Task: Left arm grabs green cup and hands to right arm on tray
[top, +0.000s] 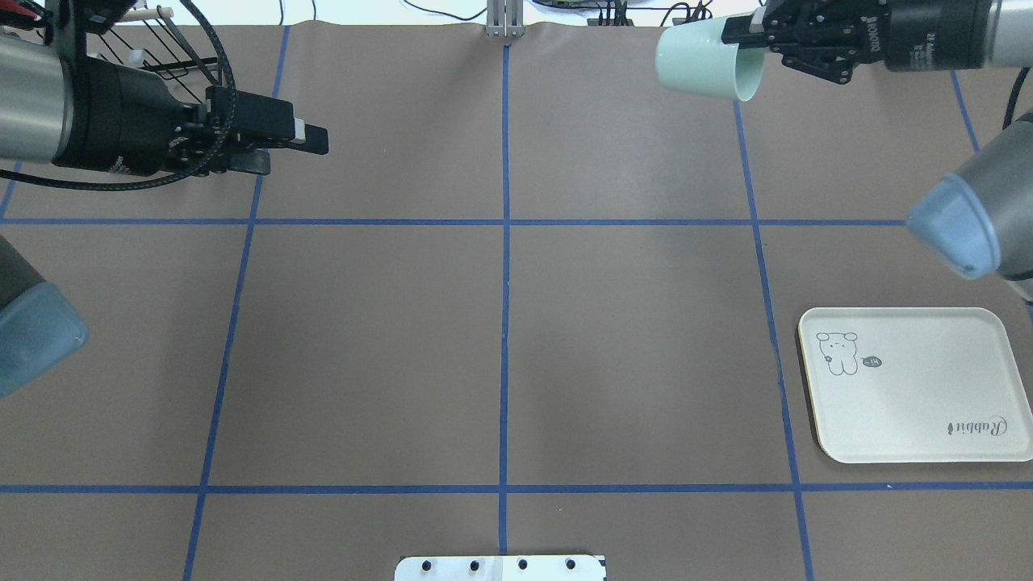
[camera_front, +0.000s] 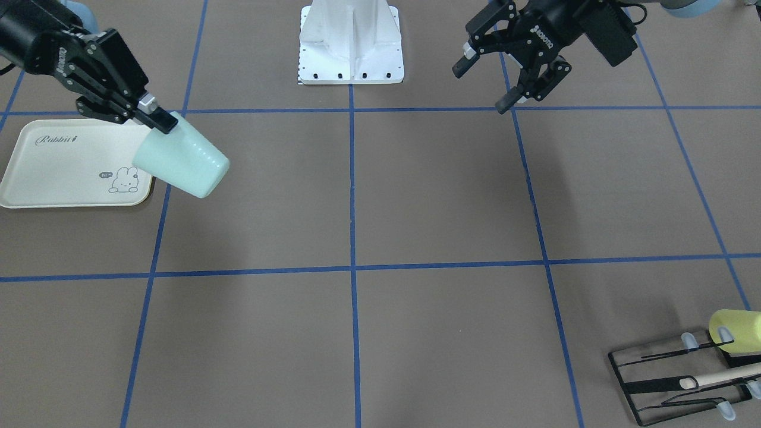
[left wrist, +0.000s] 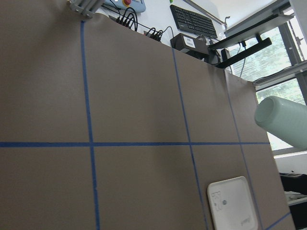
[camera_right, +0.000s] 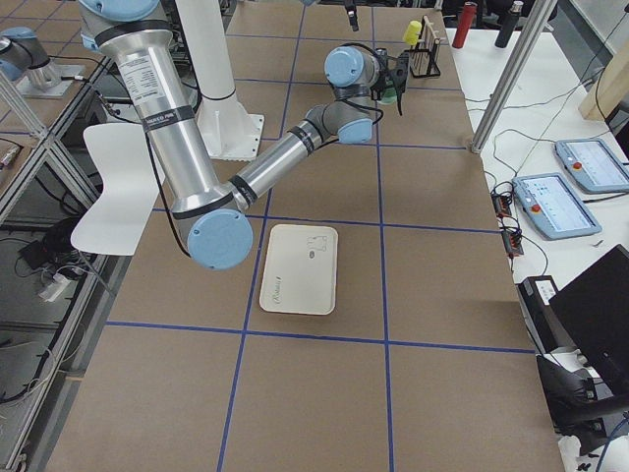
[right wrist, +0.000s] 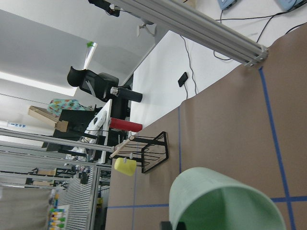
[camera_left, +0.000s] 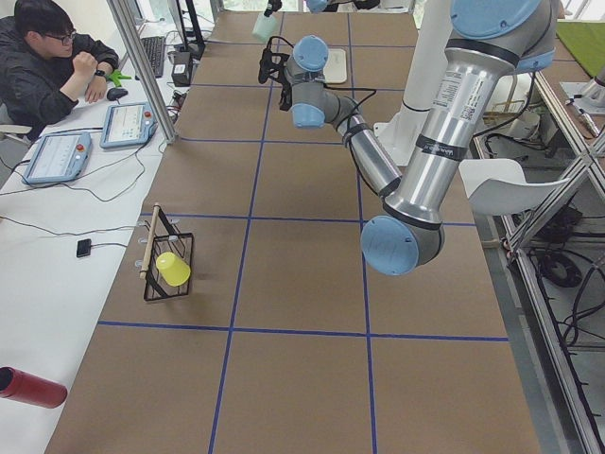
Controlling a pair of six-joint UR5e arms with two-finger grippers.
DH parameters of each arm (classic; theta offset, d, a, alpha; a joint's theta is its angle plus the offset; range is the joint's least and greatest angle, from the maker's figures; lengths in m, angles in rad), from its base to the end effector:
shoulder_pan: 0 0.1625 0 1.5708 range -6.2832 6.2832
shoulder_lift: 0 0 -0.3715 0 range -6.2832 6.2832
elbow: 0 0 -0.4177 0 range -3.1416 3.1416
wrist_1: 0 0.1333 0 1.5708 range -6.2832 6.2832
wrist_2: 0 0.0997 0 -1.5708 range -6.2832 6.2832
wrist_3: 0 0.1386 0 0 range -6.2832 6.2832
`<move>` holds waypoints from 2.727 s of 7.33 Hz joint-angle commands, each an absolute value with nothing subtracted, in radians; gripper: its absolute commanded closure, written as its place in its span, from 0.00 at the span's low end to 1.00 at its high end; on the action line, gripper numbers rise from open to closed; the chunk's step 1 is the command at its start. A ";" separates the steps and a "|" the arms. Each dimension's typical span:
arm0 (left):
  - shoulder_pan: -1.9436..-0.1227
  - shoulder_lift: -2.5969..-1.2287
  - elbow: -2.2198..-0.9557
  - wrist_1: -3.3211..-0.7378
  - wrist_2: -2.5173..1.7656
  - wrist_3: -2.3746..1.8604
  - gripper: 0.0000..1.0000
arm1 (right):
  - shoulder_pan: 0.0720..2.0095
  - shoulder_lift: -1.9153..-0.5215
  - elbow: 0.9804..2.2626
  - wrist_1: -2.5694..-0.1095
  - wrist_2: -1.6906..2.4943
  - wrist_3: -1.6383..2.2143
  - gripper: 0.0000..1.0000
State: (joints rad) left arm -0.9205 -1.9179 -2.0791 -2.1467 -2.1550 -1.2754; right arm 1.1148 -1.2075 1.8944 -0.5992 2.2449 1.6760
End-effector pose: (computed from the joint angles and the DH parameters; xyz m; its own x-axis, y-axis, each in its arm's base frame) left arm 0.2748 -0.4552 0.1139 0.1775 0.1677 -0.9697 0.2943 0.9312 0.2149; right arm -0.2020 -0.5181 0.1361 -0.0833 0.0165 0.9964 -0.4212 0.9056 -0.0502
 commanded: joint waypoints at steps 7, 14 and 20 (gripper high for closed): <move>-1.297 -1.415 -1.933 -2.000 -2.170 -0.269 0.00 | 1.331 -1.333 1.901 -1.180 2.428 0.889 1.00; -1.626 -1.327 -1.767 -1.502 -2.290 0.089 0.00 | 1.309 -1.409 1.914 -1.376 2.428 0.547 1.00; -1.628 -1.313 -1.775 -1.511 -2.293 0.087 0.00 | 1.022 -1.710 2.059 -1.374 2.151 0.578 1.00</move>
